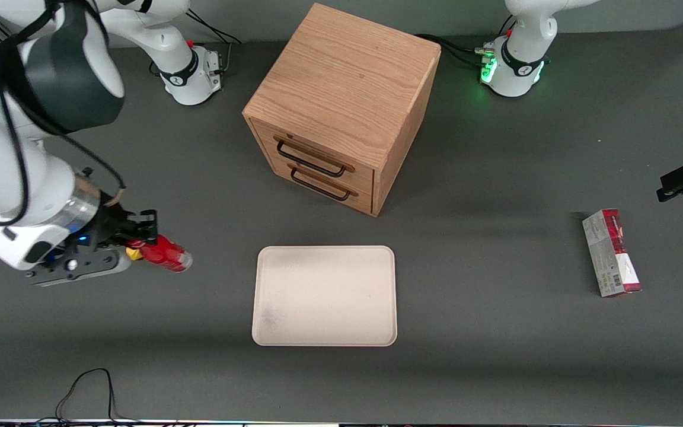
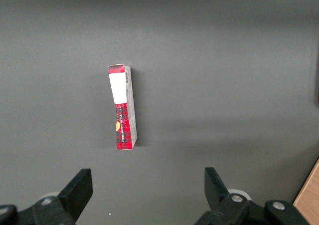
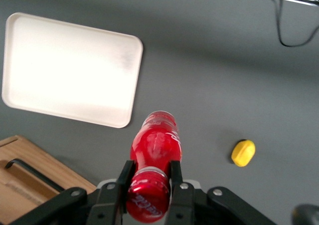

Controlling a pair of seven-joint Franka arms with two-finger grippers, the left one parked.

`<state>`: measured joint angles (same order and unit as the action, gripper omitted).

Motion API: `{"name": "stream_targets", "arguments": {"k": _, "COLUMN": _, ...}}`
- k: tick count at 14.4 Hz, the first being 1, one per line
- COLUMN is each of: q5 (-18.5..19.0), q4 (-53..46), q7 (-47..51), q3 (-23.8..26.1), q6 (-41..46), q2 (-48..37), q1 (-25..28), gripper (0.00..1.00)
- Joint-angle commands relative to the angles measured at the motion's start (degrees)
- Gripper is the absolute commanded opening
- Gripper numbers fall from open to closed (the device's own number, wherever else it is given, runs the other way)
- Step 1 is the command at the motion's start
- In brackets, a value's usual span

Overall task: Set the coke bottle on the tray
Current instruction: 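Carry the red bottle over the cream tray's edge and lower it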

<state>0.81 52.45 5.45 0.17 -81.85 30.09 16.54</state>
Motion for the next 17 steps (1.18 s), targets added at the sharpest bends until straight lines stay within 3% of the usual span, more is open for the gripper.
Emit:
{"name": "stream_targets", "arguments": {"k": 1, "q5": 2.3, "q4": -2.7, "q7": 1.8, "q3": 0.0, "q6": 0.5, "q2": 0.8, "q1": 4.4, "gripper": 0.0}}
{"name": "stream_targets", "arguments": {"k": 5, "q5": 2.2, "q4": -2.7, "q7": 4.7, "q3": 0.3, "q6": -2.5, "q2": 3.4, "q1": 7.1, "gripper": 0.0}}
{"name": "stream_targets", "arguments": {"k": 17, "q5": 2.2, "q4": -2.5, "q7": 4.5, "q3": 0.8, "q6": -24.2, "q2": 20.6, "q1": 6.7, "gripper": 0.0}}
